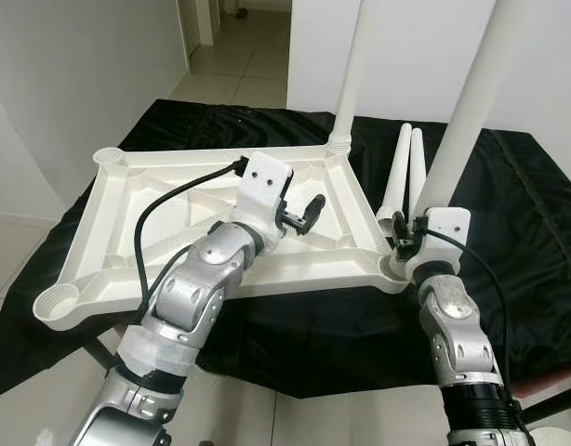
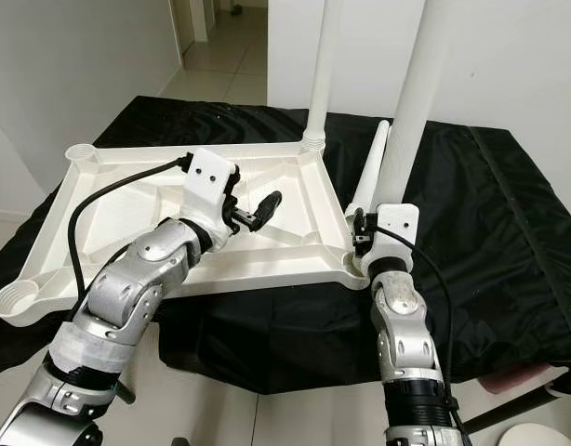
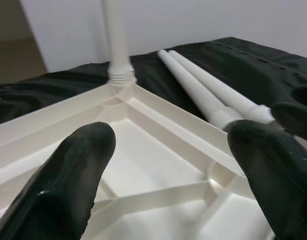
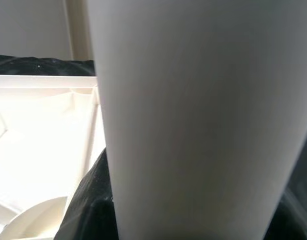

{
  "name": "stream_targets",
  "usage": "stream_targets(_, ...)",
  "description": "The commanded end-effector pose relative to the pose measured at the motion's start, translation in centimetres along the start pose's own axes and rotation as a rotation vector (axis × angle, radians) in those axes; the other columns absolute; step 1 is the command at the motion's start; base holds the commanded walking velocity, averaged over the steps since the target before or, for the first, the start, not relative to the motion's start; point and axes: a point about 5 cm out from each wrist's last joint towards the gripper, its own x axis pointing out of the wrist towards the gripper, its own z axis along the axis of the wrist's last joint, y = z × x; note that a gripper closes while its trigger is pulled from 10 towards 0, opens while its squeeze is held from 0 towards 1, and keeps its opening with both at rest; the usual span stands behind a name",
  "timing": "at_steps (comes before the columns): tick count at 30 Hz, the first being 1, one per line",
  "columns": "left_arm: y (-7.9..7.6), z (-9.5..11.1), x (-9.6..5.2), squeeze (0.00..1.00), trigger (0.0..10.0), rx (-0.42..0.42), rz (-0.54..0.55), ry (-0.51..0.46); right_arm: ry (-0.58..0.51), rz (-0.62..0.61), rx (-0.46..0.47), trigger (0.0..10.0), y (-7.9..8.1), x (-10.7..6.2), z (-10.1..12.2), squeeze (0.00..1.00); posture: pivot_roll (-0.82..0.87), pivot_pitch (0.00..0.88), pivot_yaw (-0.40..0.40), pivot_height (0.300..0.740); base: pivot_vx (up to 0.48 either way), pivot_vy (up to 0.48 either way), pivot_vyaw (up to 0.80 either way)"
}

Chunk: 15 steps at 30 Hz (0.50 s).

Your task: Building children table

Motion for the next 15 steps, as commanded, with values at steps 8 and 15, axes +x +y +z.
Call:
stream_targets(8,-2.3,-0.6,-1.0,0.0,10.0,-0.046,-0.293,0.052,-0.012,0.059,-0.032,10.0,-0.3,-0.3,-1.0,0.0,0.0,0.028,0.024,0.74,0.0,0.0,0.0)
stream_targets(15,-3.8,-1.0,-2.2,0.0,10.0,-0.064,-0.441,0.114,-0.043,0.117,-0.033,10.0,0.1,-0.3,-1.3,0.0,0.0,0.032,0.031,0.74,0.0,0.0,0.0)
